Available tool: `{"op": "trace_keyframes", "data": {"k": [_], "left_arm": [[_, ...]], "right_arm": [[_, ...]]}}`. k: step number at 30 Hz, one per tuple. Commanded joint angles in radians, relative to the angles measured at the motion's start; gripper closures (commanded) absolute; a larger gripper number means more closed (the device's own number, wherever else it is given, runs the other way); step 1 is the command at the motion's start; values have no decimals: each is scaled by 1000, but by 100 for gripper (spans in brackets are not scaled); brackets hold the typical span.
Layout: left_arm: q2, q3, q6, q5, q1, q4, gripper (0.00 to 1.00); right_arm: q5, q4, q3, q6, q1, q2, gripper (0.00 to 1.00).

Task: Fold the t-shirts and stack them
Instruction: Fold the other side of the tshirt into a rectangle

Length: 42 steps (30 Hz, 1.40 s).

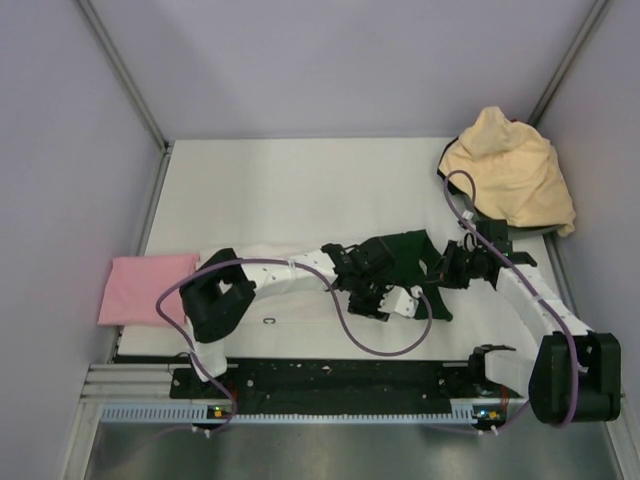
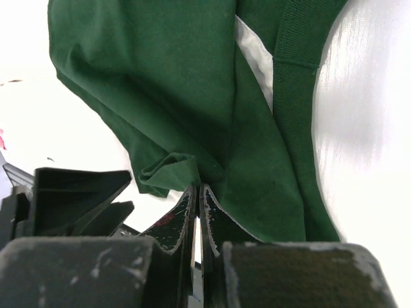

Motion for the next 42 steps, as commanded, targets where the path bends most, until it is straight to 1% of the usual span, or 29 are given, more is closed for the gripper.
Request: {"op": "trace_keyframes", "data": {"k": [1,4,6,9,10,12,15,17,18,19,20,25,28,29,30,33,38,42], "left_arm": [[63,35,-4,-16,-4,68,47],[71,29,-9,-24,-8,76,55],[72,24,-7,-32,-14,77,62],[79,35,-23,-50,-17,80,80],[77,41,-23,-45,-19,63,84],[74,61,-26,-33,-19,33,84],[69,75,-17,-21,-19,-1,76],[69,76,-16,-24,-19,0,78],[72,78,-21,-25,-19,0,82],[71,82,-21,-22,-19,-6,94],[74,93,-29,-21,-19,-16,100],[50,152,-78,-1,-4,-136,100],[-1,142,-93,57,44,-196,100],[-35,144,-104,103,73,-232,100],[-52,139,-107,122,84,-247,100],[-95,106,-99,162,101,-280,100],[-127,40,-107,231,127,-310,100],[-135,24,-105,290,182,-311,100]], "right_arm": [[-17,40,-8,5,-9,-34,100],[-20,40,-14,4,-9,-45,100],[-22,40,-16,1,-9,-45,100],[-27,40,-16,1,-11,-48,100],[-25,38,-16,-1,-11,-51,100],[-27,38,-16,0,-11,-56,100],[-31,38,-14,1,-11,-59,100],[-34,40,-16,-1,-11,-56,100],[-34,38,-16,-3,-11,-56,100],[-36,40,-16,-1,-11,-57,100],[-37,40,-16,0,-11,-61,100],[-36,19,-13,-1,-11,-88,100],[-78,-26,-17,-9,-9,-90,100],[-106,-55,-26,2,-5,-109,100],[-102,-66,-31,25,4,-131,100],[-59,-150,-23,51,40,-194,100],[-74,-251,-37,99,89,-286,100],[-80,-294,-83,131,109,-343,100]]}}
